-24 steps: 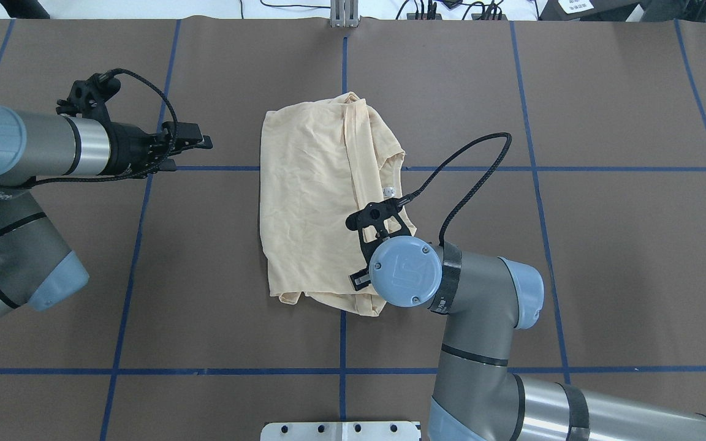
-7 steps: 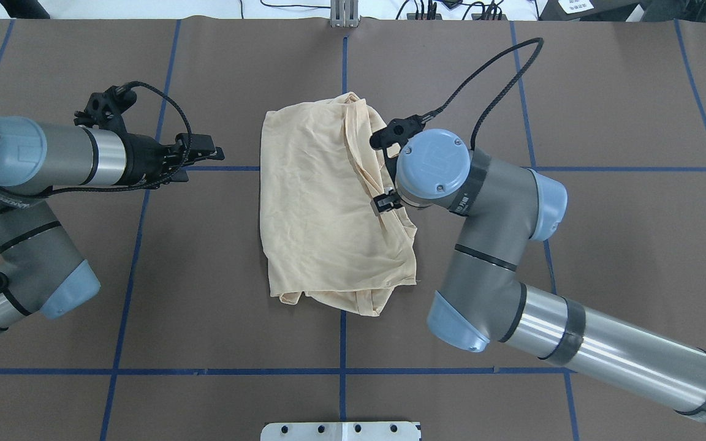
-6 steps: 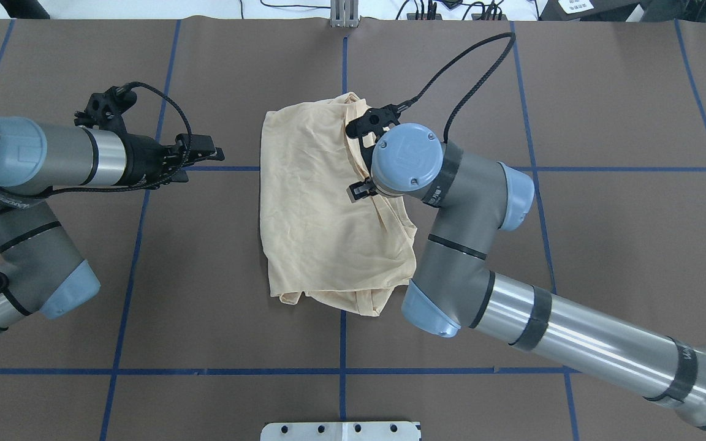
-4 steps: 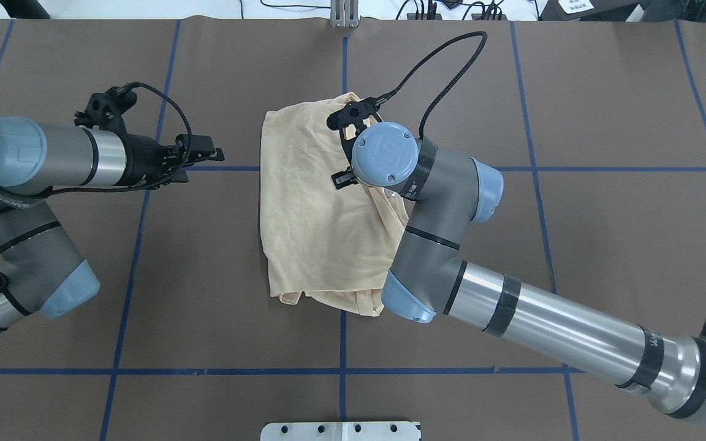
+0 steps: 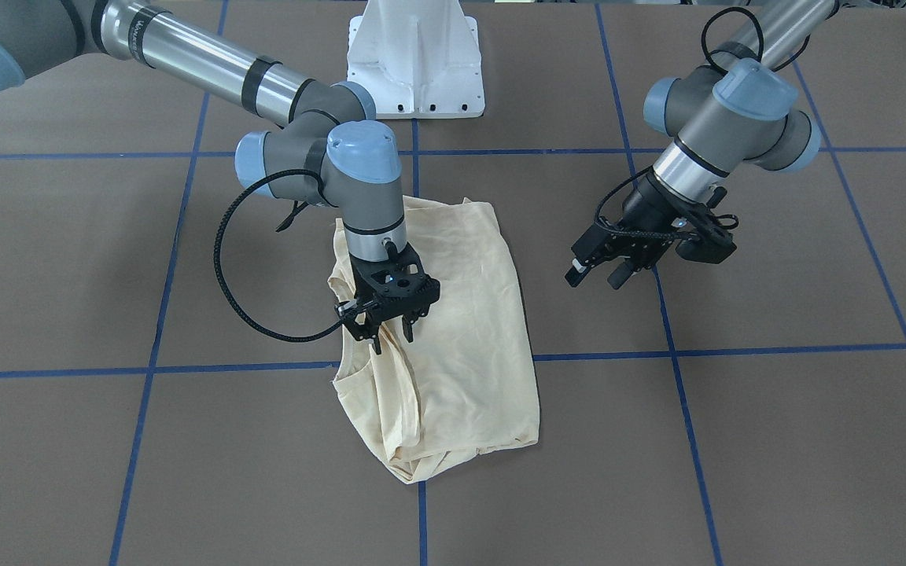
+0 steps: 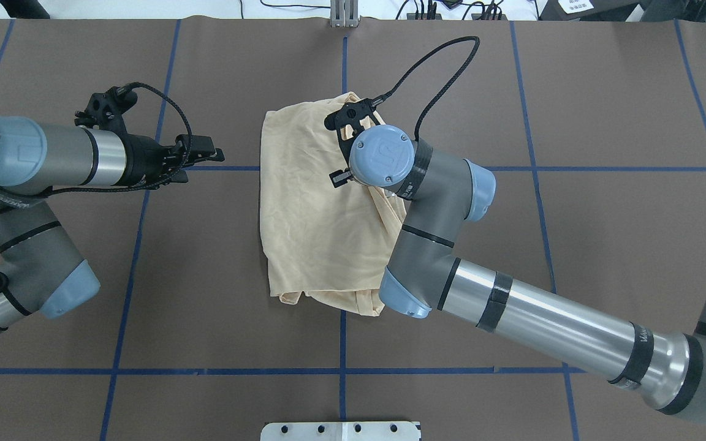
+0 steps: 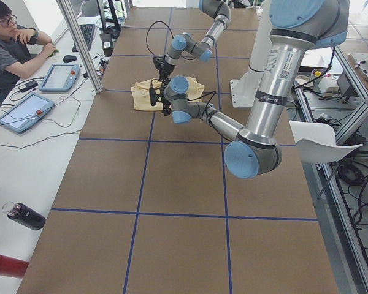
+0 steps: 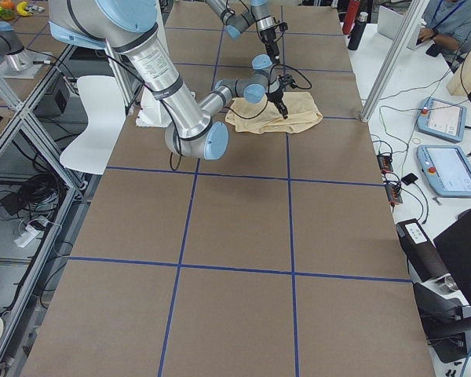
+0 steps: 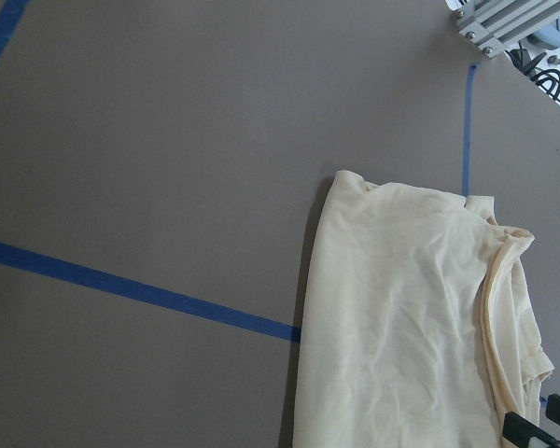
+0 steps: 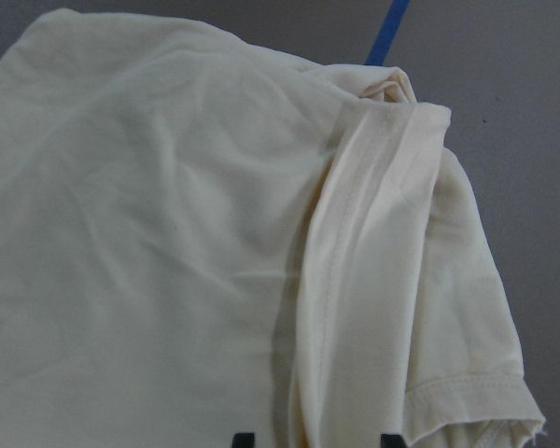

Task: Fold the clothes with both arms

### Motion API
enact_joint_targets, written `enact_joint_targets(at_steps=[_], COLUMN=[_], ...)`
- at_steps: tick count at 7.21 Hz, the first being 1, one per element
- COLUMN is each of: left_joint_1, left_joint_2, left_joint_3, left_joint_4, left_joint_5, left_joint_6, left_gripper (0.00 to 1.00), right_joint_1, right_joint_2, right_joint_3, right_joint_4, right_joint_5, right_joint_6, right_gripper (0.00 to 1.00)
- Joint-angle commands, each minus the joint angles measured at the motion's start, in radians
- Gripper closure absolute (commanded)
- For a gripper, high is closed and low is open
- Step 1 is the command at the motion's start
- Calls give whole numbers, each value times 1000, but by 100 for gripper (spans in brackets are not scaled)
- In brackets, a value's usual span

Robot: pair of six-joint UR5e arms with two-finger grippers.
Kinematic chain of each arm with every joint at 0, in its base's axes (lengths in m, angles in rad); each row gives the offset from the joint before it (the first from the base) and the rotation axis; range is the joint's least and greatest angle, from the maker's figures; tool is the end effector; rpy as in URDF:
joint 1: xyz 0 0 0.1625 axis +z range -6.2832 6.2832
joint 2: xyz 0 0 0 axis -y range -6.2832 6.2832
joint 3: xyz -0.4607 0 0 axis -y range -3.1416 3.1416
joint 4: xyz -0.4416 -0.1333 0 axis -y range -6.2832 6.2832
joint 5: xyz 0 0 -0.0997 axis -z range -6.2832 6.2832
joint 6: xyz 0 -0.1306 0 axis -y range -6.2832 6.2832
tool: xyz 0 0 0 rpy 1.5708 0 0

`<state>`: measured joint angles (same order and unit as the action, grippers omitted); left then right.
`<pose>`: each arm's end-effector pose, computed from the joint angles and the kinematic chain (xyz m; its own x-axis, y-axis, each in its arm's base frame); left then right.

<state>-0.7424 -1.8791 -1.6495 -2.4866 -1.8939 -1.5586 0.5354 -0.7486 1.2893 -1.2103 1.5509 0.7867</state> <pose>0.4497 -0.5372 0.3715 0.2002 -0.1680 -0.9653 0.4131 0.9078 -0.0723 -0.6879 -0.5660 0.2516 0.7476 -0.3774 0.5464 0.0063 0.8268 0.5624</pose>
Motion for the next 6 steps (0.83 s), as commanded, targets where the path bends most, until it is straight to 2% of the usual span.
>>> enact_joint_targets(at_steps=[1,2,3,5,6], left_joint_1=[-2,0,-2,0,0], left_joint_2=[0,0,0,-2,-2], left_joint_3=[-1,0,-3,-3,-3], left_joint_4=[0,0,-1,-1,-2], left_joint_5=[-1,-1,-2,-2,-2], left_joint_6=[0,2,2,2,2], left_gripper=[0,0,0,0,0], right_joint_1=[2,0,2,2,2], right_joint_2=[0,-3,-6,-6,-11], right_joint_3=[-11,-13,-13,-11,-10], right_joint_4=[3,3,3,3,5], right_joint_5=[5,5,3,9,9], right_joint_6=[0,3,8,11,11], right_gripper=[49,58,77,100,100])
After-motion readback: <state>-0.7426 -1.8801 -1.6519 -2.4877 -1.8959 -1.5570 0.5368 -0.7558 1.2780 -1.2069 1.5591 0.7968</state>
